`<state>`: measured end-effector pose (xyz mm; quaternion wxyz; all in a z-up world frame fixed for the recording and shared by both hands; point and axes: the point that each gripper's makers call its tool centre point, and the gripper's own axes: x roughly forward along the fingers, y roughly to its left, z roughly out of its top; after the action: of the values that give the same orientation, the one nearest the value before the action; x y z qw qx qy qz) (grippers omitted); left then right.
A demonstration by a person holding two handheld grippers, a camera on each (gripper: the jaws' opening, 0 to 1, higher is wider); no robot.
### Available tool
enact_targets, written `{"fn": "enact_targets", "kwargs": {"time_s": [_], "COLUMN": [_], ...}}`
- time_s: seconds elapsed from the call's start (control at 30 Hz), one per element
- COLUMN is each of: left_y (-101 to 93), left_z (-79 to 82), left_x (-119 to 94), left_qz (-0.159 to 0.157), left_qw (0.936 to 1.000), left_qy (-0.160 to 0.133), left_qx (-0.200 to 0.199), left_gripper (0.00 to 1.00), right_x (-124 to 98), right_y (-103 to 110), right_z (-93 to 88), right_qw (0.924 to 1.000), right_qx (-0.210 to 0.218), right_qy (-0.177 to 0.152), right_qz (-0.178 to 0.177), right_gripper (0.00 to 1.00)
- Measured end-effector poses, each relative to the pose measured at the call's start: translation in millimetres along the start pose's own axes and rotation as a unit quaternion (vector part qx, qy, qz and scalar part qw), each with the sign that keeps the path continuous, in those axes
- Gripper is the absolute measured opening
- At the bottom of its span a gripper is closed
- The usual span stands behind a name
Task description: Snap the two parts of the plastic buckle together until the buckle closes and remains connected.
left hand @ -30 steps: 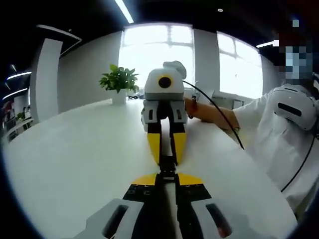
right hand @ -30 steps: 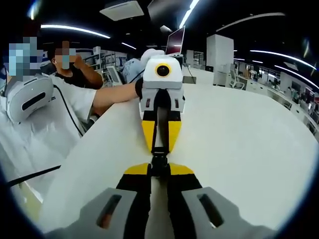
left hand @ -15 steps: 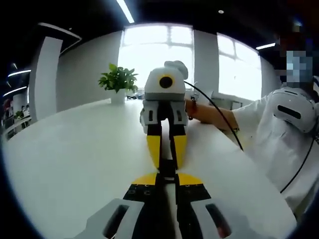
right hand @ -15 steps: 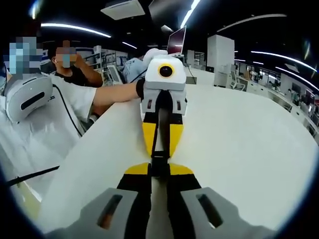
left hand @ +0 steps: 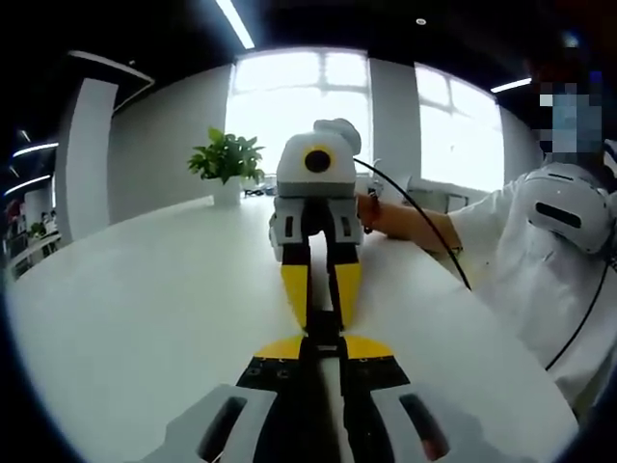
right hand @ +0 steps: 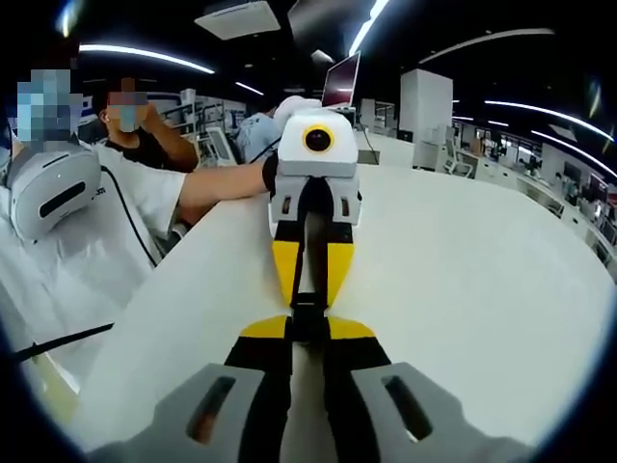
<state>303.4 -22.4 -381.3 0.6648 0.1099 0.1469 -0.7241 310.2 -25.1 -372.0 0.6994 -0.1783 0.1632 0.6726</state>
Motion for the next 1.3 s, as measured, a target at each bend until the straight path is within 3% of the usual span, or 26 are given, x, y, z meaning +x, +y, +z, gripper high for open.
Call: {"fn": "enact_targets", "kwargs": {"time_s": [0.43, 0.57, 0.83, 1.0, 1.13, 1.3], "left_y": [-1.0, -0.8, 2.0, 2.0, 2.5, 2.1], "left_z": [3.4, 4.0, 5.5, 5.5, 5.4, 5.2], "left_x": [-1.0, -1.6, -1.9, -2.6, -2.6, -2.4], "left_qz": [0.009, 0.008, 0.017, 0.017, 0.017, 0.017], "left_qw": [0.9999, 0.9999, 0.9998, 0.9998, 0.9998, 0.9998], "left_qy": [0.006, 0.005, 0.005, 0.005, 0.003, 0.002], "left_qx": [0.006, 0.004, 0.004, 0.005, 0.005, 0.005], "left_gripper": [0.10, 0.10, 0.10, 0.10, 0.11, 0.11], "right_x": [-1.9, -5.7, -1.4, -3.2, -8.3, -16.3], "right_y": [-3.3, -13.7, -6.4, -10.7, -15.7, -23.8], "right_z": [0.5, 0.3, 2.8, 2.8, 1.0, 14.9], "right_qw": [1.0000, 1.0000, 0.9999, 0.9997, 0.9993, 0.9983], "right_qx": [-0.001, -0.001, -0.007, -0.016, -0.023, -0.024], "right_qy": [0.000, -0.003, -0.007, -0.005, 0.003, -0.030], "right_qz": [0.000, 0.001, -0.005, -0.017, -0.029, -0.043], "right_gripper": [0.10, 0.11, 0.12, 0.21, 0.22, 0.24]}}
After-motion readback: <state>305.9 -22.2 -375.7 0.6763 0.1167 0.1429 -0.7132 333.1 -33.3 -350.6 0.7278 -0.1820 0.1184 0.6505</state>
